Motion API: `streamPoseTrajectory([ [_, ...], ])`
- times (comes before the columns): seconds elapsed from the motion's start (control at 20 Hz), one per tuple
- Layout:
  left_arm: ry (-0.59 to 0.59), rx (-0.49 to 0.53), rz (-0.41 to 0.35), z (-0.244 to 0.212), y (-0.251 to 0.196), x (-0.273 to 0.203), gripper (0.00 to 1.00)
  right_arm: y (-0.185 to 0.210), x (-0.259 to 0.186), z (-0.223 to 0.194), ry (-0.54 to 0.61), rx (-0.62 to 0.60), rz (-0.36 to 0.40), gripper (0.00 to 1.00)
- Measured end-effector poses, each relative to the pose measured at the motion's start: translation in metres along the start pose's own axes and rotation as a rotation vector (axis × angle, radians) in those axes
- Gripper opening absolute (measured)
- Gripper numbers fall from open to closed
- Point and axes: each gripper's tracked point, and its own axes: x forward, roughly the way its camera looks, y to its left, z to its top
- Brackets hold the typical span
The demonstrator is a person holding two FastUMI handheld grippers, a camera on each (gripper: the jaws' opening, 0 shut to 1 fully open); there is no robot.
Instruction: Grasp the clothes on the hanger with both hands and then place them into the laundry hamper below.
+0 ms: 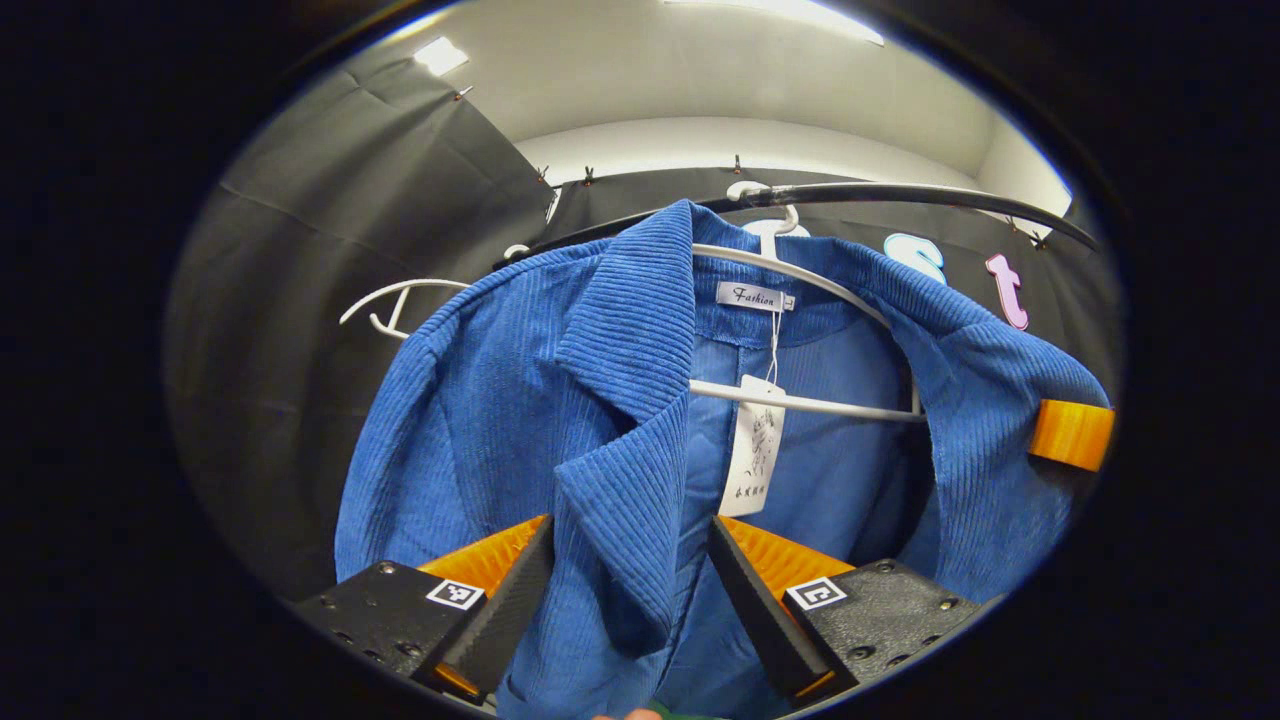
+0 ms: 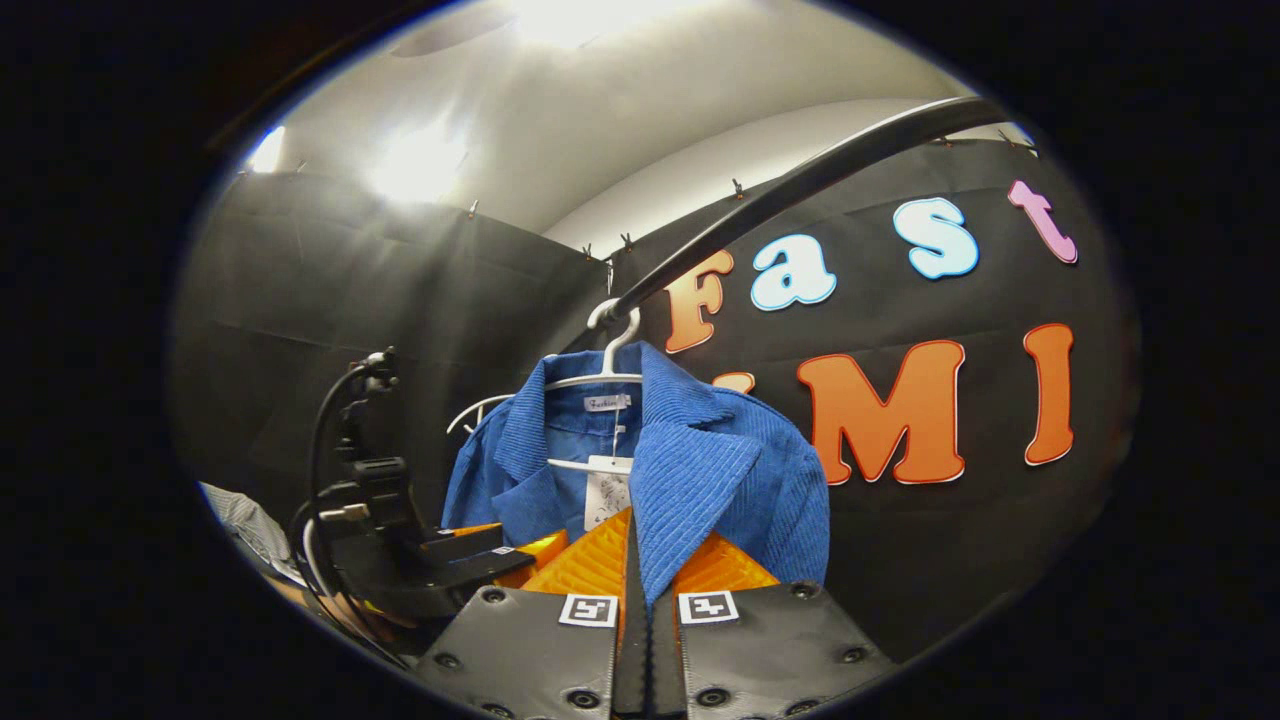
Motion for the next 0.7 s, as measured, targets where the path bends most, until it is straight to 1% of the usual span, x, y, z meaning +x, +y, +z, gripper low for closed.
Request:
streamPoseTrajectory([
  [0.15,-0.033,0.063,0.069,-0.003,0.015,0.019,0.91,-0.003,-0.005,0.010,-0.019,-0.015,-0.004,0.09],
  [0.25,-0.043,0.082,0.084,-0.007,0.022,0.030,0.92,-0.011,-0.009,0.011,-0.015,-0.030,-0.022,0.09],
  [0.4,-0.021,0.107,0.124,-0.016,0.043,0.033,0.92,-0.018,-0.007,0.009,-0.003,-0.014,-0.035,0.09],
  [0.55,-0.033,0.122,0.138,-0.012,0.061,0.020,0.57,-0.028,-0.005,0.004,0.004,-0.006,-0.054,0.09],
  [0.6,-0.036,0.139,0.134,-0.009,0.065,0.013,0.45,-0.031,-0.005,0.003,0.006,-0.004,-0.060,0.09],
  [0.7,-0.029,0.208,0.154,-0.006,0.078,-0.006,0.21,-0.040,-0.005,-0.001,0.008,-0.005,-0.080,0.09],
])
